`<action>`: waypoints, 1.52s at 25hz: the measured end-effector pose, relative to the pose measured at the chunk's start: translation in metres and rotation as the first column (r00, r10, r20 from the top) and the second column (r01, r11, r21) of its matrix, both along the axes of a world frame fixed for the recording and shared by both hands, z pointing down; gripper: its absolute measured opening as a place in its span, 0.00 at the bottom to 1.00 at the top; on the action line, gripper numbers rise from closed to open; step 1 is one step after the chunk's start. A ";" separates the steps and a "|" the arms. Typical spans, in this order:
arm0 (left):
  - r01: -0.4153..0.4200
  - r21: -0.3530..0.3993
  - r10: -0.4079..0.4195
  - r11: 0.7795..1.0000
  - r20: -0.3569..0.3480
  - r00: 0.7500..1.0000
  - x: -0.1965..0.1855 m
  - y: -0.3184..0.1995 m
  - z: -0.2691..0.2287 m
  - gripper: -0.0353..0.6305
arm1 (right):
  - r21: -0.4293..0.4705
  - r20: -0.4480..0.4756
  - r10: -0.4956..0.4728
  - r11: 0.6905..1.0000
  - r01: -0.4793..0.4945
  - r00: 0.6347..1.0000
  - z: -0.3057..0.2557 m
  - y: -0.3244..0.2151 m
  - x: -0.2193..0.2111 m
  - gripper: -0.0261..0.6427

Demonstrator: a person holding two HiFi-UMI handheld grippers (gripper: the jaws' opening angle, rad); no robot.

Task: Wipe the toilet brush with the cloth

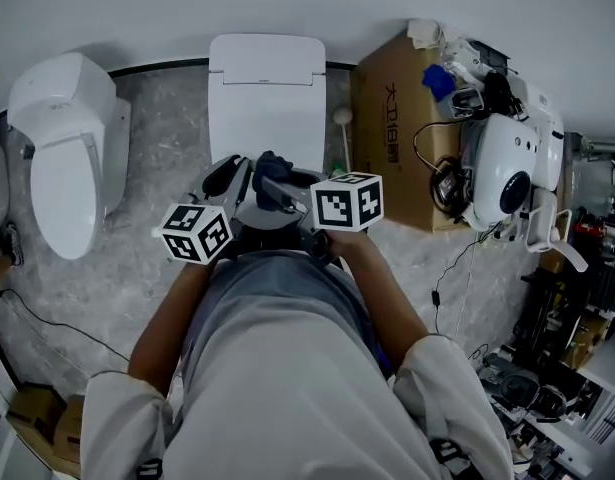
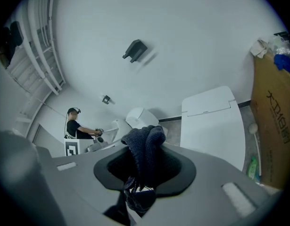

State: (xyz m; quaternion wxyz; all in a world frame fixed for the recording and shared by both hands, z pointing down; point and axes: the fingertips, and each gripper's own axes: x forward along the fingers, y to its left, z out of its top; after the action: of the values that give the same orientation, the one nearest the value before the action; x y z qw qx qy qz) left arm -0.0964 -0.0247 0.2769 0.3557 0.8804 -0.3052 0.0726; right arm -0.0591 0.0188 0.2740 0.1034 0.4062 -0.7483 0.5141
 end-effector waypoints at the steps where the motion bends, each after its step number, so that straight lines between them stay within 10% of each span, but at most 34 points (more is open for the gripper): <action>1: -0.008 0.002 0.008 1.000 0.004 1.000 0.000 0.001 -0.001 0.05 | 0.006 0.002 -0.001 1.000 0.001 1.000 -0.002 0.000 0.000 0.19; 23: -0.022 0.136 0.018 0.990 0.033 0.999 -0.012 0.004 -0.051 0.05 | 0.216 -0.075 0.074 0.975 -0.056 0.994 -0.048 0.006 0.034 0.21; 38: 0.053 0.222 -0.061 0.974 0.029 0.998 -0.036 -0.001 -0.134 0.05 | 0.461 -0.261 0.153 0.887 -0.016 0.953 -0.131 0.016 0.061 0.21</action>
State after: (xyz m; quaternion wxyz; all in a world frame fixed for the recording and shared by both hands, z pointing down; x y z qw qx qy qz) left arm -0.1319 -0.0259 0.1429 0.2521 0.9040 -0.3426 0.0436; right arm 0.0018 0.0347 0.1427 0.0917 0.5224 -0.8056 0.2641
